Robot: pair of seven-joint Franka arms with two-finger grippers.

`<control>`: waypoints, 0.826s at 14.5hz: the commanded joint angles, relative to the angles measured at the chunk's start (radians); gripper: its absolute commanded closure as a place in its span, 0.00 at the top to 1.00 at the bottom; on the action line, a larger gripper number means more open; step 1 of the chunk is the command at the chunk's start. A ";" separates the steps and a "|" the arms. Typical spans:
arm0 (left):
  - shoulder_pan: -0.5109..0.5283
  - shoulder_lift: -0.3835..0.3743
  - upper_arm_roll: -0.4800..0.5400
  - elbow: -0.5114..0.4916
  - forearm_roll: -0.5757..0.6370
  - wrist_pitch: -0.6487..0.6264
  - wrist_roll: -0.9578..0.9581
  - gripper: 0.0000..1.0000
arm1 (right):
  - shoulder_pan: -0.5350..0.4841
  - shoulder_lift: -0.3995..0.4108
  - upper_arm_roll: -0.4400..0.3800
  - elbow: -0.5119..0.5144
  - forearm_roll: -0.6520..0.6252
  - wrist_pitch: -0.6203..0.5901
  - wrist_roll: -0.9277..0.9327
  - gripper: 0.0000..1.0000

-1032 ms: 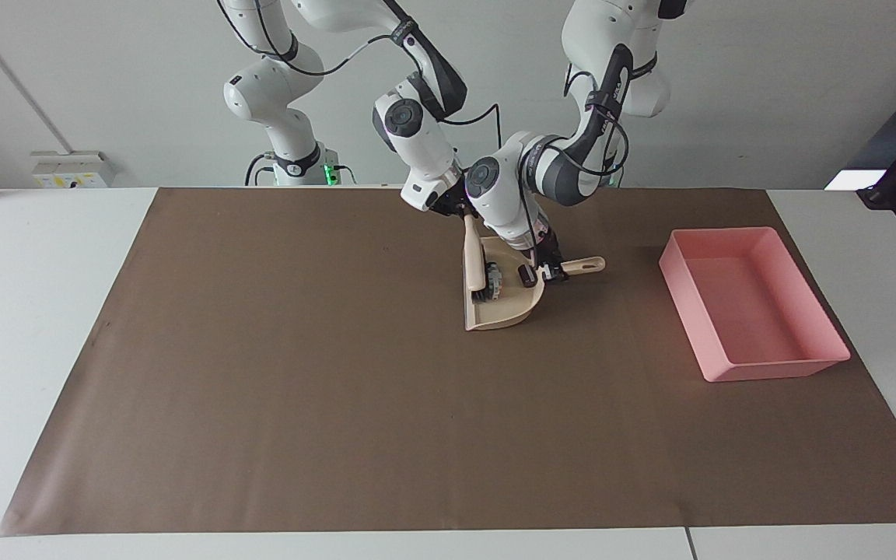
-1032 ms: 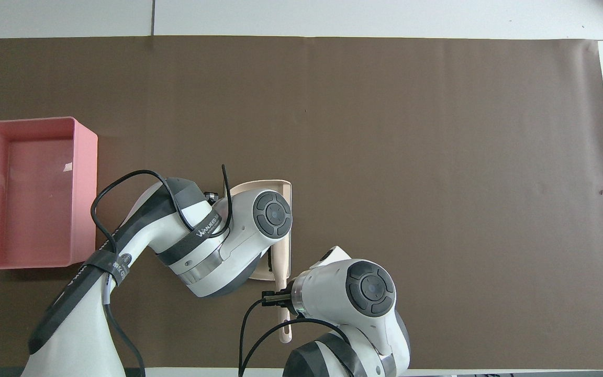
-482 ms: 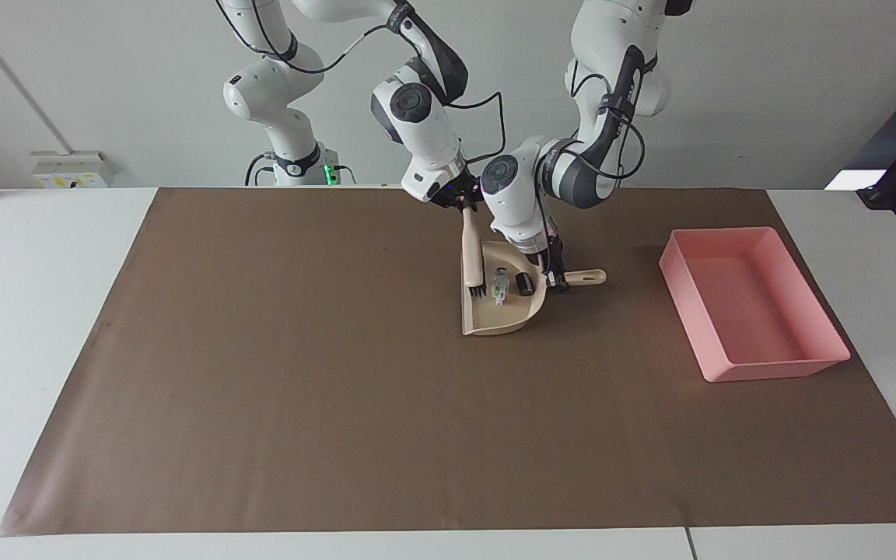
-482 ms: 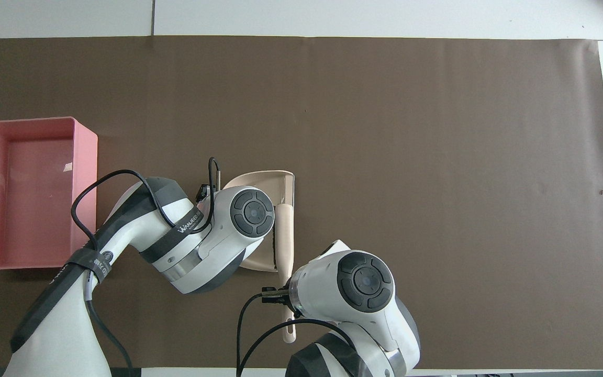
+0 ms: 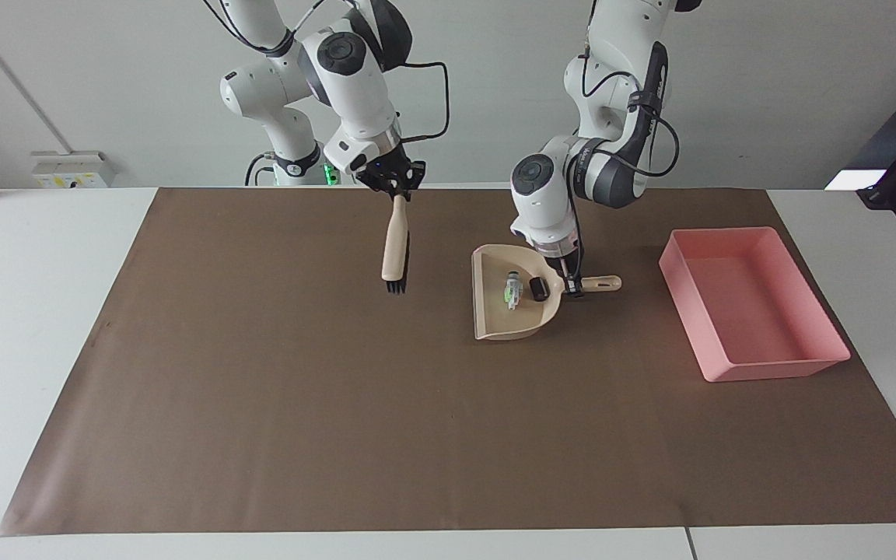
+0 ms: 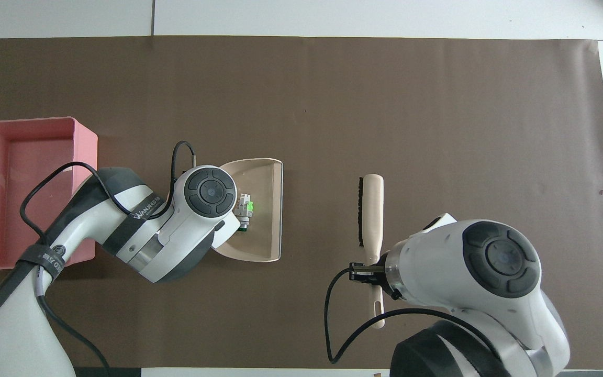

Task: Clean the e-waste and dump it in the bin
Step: 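Lift the dustpan with the left gripper and carry it over the pink bin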

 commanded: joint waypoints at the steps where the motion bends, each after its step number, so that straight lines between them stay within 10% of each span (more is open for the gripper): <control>1: 0.071 -0.079 0.001 -0.014 -0.050 0.002 0.134 0.00 | -0.187 0.006 0.011 0.064 -0.039 -0.119 -0.183 0.00; 7: 0.275 -0.105 0.007 0.124 -0.080 -0.115 0.451 0.00 | -0.543 0.070 0.012 0.024 -0.156 -0.058 -0.602 0.00; 12: 0.457 -0.091 0.010 0.236 -0.084 -0.144 0.677 0.00 | -0.643 0.202 0.012 -0.026 -0.223 0.169 -0.719 0.00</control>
